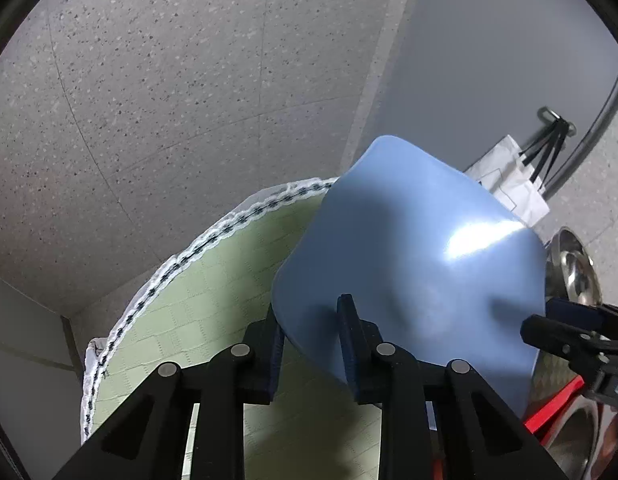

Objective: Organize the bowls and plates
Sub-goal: 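Grasp the light-blue plate with both grippers and lift it, then lower the blue plate into the red basin over the bowl, open both grippers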

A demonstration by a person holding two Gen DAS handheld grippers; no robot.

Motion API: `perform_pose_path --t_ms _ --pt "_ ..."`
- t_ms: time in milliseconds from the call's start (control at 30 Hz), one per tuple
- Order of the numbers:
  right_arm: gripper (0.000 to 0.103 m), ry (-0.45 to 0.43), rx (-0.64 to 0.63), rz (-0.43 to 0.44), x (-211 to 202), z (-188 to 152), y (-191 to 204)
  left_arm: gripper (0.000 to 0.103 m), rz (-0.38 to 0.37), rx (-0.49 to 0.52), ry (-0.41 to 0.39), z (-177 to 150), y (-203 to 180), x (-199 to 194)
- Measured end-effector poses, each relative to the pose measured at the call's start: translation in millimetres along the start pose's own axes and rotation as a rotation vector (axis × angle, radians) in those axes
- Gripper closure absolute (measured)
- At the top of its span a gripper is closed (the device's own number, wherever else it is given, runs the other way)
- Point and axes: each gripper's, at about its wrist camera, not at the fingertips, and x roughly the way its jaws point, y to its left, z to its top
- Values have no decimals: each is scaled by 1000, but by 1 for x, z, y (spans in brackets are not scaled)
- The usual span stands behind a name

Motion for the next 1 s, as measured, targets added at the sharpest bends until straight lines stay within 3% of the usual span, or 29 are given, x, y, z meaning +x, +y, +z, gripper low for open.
perform_pose_path --t_ms 167,200,233,267,467,733,1000 --pt "46 23 17 46 13 -1 6 80 -36 -43 -6 -13 22 -15" --pt "58 23 14 43 15 0 8 80 -31 -38 -10 -14 23 -17" --pt "78 24 17 64 18 0 10 82 -35 -38 -12 -15 23 -23" --pt "86 23 26 94 20 0 10 82 -29 -34 -20 -16 23 -28" --pt "92 -89 30 139 1 7 18 82 -35 -68 -101 -18 30 -59" --pt "92 -263 -27 149 -61 13 26 83 -33 -35 -227 -22 21 -127" --pt "92 -313 -9 151 -120 -40 3 83 -60 72 -254 -80 -10 -199"
